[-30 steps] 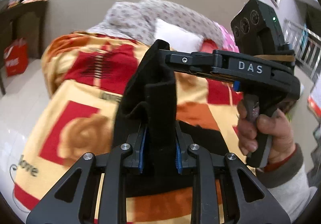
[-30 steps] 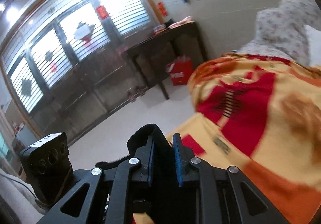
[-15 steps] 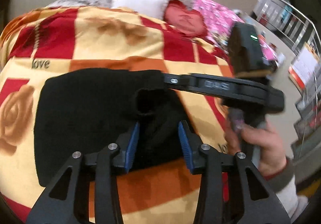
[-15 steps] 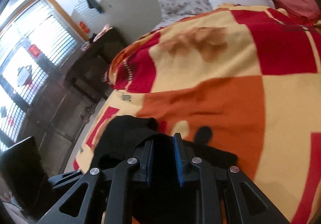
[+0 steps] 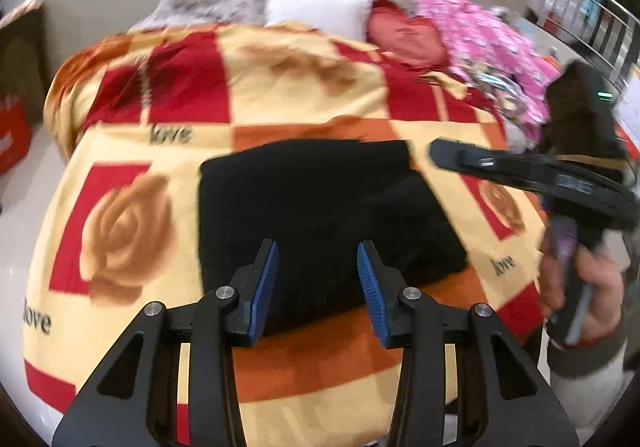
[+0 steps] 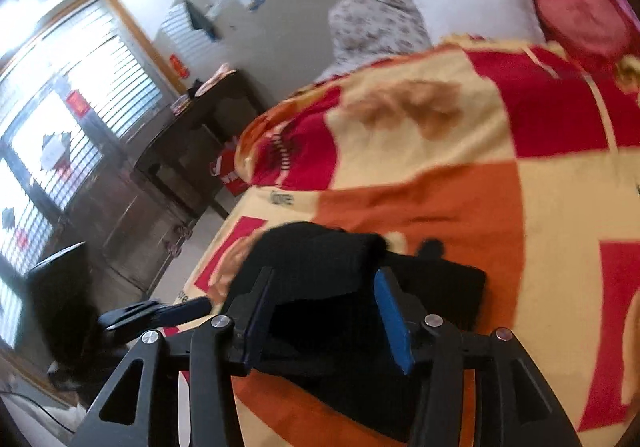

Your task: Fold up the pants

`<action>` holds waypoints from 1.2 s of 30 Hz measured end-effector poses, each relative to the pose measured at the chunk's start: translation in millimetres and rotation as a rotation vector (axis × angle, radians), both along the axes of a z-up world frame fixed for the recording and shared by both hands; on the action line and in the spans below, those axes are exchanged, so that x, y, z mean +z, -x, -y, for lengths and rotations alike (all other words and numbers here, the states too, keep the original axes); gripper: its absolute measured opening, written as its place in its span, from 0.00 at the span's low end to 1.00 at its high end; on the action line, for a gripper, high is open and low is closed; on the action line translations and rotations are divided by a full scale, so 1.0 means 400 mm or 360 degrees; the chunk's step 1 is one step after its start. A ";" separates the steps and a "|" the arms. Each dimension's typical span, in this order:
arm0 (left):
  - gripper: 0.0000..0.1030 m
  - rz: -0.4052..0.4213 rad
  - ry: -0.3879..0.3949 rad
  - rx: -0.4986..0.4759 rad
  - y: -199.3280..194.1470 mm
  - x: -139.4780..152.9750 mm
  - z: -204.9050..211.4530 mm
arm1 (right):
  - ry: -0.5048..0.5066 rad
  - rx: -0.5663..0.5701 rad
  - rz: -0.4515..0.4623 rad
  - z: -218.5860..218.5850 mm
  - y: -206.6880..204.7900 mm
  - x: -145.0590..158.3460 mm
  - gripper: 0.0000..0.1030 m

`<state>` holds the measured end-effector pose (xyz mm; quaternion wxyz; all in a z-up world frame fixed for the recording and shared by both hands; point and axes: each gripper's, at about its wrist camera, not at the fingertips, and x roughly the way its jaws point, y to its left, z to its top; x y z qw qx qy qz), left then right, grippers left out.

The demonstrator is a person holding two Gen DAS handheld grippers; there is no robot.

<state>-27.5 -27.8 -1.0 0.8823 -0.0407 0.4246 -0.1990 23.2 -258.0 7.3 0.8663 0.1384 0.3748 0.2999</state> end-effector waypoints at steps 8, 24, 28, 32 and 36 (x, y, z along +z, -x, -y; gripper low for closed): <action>0.39 -0.0061 -0.0068 0.0109 -0.013 -0.054 -0.030 | 0.0570 -0.0008 -0.0101 -0.077 0.040 -0.099 0.47; 0.49 -0.0076 -0.0001 0.0142 -0.035 -0.047 -0.033 | 0.0045 -0.0052 -0.0272 0.020 -0.018 -0.135 0.52; 0.64 -0.0122 0.0088 0.0189 -0.059 -0.065 -0.058 | 0.0013 -0.0019 -0.0234 -0.010 -0.051 -0.155 0.55; 0.67 -0.0136 0.0075 0.0221 -0.076 -0.088 -0.059 | -0.0108 -0.0049 -0.0179 -0.020 -0.070 -0.165 0.51; 0.68 -0.0156 0.0076 0.0248 -0.083 -0.091 -0.062 | -0.0134 0.0022 -0.0122 -0.071 -0.066 -0.167 0.26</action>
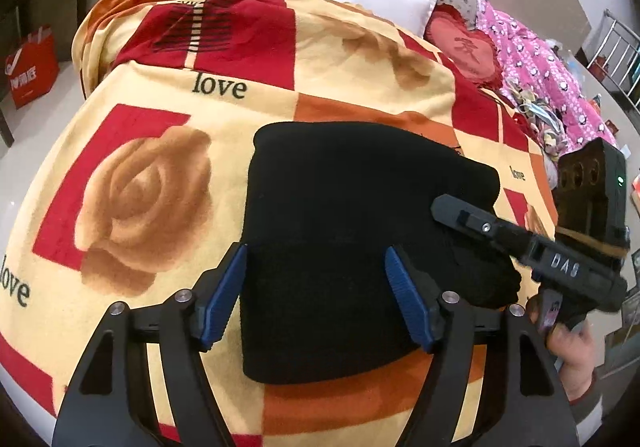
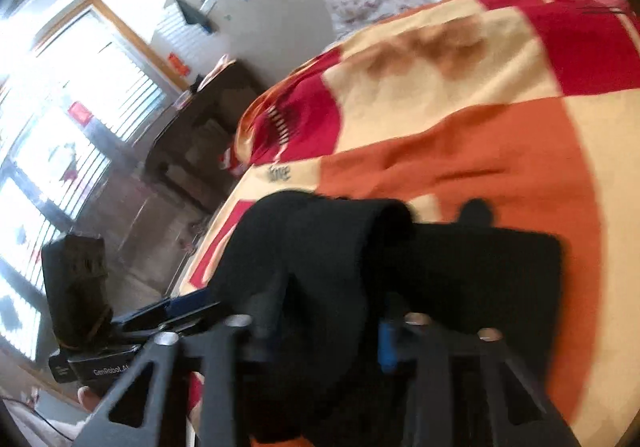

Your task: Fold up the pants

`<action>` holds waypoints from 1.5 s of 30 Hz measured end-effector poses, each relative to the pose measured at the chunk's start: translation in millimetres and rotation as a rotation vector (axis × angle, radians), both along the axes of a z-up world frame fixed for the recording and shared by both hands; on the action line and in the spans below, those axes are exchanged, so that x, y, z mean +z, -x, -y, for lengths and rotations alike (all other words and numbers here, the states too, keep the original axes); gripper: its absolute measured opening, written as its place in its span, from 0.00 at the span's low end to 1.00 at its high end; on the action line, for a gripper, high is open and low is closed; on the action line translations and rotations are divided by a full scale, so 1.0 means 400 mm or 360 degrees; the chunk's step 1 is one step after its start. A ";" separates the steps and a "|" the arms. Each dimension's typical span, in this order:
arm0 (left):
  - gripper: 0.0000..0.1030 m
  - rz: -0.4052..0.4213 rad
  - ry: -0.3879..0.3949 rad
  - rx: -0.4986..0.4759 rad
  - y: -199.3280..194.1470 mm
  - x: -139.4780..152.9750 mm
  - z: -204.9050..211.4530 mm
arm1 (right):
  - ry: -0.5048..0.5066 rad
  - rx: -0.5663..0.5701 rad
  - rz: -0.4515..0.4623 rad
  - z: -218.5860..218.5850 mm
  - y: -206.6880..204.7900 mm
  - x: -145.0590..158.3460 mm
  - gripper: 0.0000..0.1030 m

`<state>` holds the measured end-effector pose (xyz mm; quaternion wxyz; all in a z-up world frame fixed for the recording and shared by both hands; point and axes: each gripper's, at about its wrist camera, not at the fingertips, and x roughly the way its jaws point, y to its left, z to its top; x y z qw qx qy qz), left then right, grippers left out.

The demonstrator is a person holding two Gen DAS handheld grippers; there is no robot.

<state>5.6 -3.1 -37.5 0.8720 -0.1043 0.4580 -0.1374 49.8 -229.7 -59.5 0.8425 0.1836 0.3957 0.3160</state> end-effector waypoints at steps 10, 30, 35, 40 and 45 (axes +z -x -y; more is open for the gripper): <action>0.68 0.0099 0.0000 -0.0149 0.003 0.081 0.092 | 0.0076 -0.0050 0.0167 0.085 0.067 0.105 0.11; 0.75 0.0080 -0.0309 -0.0180 -0.069 0.044 0.234 | 0.0277 -0.0295 0.0152 0.191 0.067 0.146 0.27; 0.75 0.0083 -0.0309 -0.0109 -0.084 0.057 0.198 | 0.0441 -0.0202 0.0128 0.108 0.056 0.126 0.27; 0.75 0.0077 -0.0327 -0.0075 -0.108 0.043 0.186 | 0.0548 -0.0184 0.0086 0.096 0.071 0.087 0.27; 0.79 0.0089 -0.0326 -0.0082 -0.117 0.033 0.187 | 0.0701 -0.0142 0.0105 0.083 0.129 0.052 0.29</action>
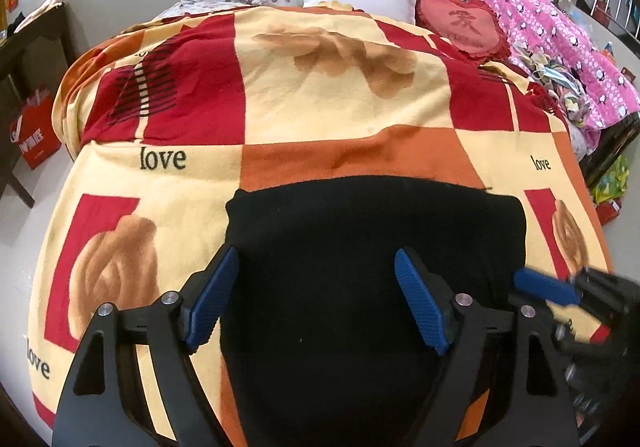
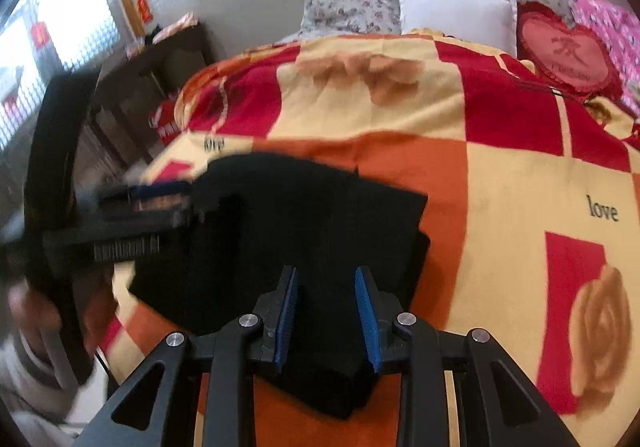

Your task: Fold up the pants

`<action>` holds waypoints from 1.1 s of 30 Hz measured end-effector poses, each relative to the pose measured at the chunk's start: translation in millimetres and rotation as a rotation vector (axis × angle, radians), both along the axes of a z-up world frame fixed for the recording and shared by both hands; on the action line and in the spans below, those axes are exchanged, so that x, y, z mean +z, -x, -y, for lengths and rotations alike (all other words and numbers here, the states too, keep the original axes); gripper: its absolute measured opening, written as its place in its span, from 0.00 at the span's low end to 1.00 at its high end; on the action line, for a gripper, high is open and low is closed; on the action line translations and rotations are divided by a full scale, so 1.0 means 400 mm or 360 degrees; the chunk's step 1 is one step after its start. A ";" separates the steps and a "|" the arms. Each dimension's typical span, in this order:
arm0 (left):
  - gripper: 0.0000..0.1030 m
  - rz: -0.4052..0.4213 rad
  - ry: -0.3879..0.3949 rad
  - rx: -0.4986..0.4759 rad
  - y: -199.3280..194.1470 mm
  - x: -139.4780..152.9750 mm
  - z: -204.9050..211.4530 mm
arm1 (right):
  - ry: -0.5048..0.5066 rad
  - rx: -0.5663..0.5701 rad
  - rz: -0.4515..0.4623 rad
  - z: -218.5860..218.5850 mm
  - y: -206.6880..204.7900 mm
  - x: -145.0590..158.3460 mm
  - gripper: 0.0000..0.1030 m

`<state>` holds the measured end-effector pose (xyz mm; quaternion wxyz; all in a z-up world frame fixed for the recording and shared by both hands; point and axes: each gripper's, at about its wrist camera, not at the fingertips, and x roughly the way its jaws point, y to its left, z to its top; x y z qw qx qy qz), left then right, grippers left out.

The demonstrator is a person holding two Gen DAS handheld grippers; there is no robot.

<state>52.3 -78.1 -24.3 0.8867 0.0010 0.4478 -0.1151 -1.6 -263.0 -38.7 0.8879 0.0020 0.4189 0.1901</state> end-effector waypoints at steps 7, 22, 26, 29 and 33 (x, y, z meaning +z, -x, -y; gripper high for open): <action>0.80 0.0006 -0.0019 0.0005 0.000 -0.005 0.004 | -0.0059 -0.0011 -0.0015 0.027 0.018 0.006 0.30; 0.83 -0.0057 0.0006 0.0006 -0.013 -0.007 0.001 | -0.0008 -0.0022 -0.0064 0.020 0.037 -0.001 0.41; 0.86 -0.0069 0.0002 0.0006 -0.024 -0.013 0.003 | -0.0045 -0.0051 -0.0062 0.031 0.034 -0.009 0.46; 0.86 -0.0079 0.0002 0.0003 -0.024 -0.011 0.002 | -0.0096 -0.0052 -0.0035 0.045 0.041 0.017 0.46; 0.86 -0.0087 0.0078 0.0029 -0.014 0.004 -0.017 | -0.0159 -0.0078 0.0101 0.061 0.051 0.075 0.46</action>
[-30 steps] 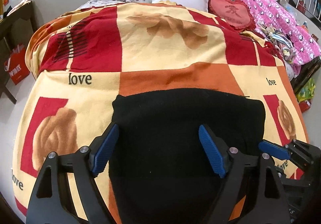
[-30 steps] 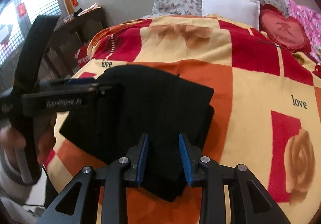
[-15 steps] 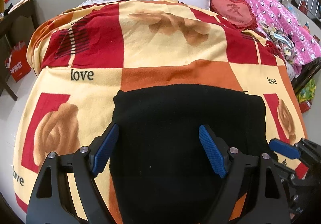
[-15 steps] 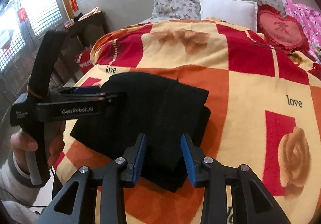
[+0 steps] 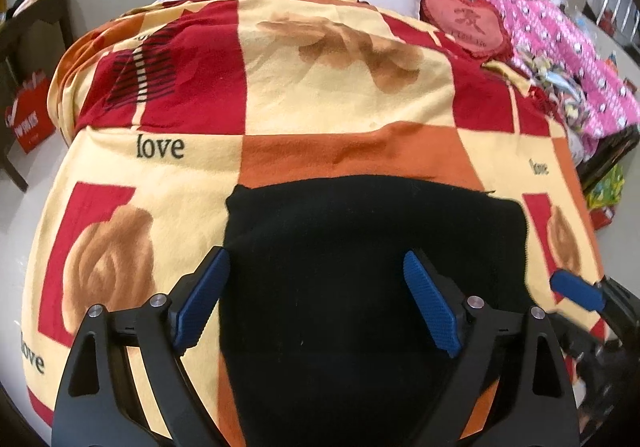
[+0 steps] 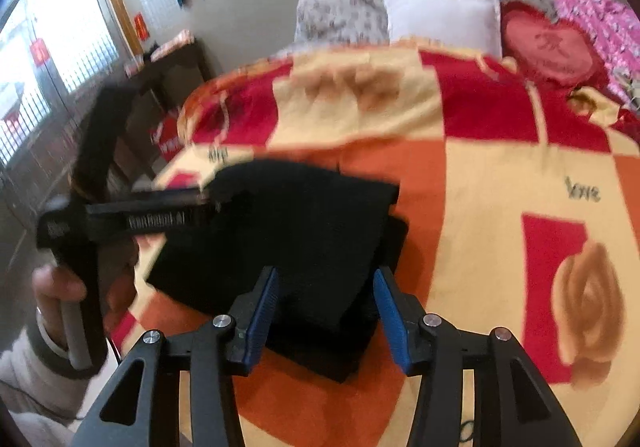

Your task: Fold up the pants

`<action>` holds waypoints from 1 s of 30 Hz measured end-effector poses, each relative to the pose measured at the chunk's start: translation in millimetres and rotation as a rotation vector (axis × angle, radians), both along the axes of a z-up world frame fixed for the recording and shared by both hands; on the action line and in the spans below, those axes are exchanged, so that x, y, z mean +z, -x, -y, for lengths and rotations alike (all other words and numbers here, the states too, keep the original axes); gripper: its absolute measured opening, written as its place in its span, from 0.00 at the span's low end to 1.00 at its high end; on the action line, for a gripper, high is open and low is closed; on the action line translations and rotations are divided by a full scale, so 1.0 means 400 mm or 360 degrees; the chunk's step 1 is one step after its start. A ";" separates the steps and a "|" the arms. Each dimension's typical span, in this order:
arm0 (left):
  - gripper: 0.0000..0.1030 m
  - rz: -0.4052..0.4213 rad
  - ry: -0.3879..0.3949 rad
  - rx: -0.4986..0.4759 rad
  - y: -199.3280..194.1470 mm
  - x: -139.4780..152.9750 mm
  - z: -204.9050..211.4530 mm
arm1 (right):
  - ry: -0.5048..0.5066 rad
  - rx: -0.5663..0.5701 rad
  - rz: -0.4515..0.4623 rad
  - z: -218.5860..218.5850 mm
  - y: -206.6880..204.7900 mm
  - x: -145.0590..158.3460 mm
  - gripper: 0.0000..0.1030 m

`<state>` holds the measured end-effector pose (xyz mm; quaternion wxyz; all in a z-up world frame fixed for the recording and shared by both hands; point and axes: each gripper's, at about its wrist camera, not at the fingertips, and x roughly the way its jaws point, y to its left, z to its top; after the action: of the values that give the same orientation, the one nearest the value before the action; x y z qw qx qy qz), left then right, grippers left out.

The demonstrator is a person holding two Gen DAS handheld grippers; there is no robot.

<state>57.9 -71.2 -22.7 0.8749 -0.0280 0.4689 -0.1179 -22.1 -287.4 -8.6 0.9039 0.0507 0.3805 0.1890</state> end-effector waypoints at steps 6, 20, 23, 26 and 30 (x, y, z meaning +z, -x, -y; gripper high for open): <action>0.86 0.0032 0.0015 0.0023 0.037 0.026 -0.025 | 0.0056 -0.0002 0.0005 -0.023 -0.066 0.001 0.46; 0.86 -0.0090 0.0131 0.0069 0.042 -0.026 -0.079 | -0.0066 -0.0071 -0.0180 0.018 -0.156 -0.083 0.44; 0.86 -0.0082 0.0198 0.0041 0.054 -0.019 -0.099 | -0.0120 -0.0048 -0.0179 0.037 -0.127 -0.083 0.50; 0.86 -0.0134 0.0266 0.0013 0.057 -0.032 -0.115 | -0.0219 -0.0027 -0.0240 0.057 -0.107 -0.106 0.53; 0.86 -0.0178 0.0329 0.0026 0.053 -0.055 -0.125 | -0.0426 -0.0039 -0.0310 0.086 -0.113 -0.141 0.56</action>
<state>36.7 -21.3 -44.9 0.8407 -0.1285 0.5022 -0.1568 23.2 -321.8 -64.9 0.8501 0.1933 0.4370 0.2212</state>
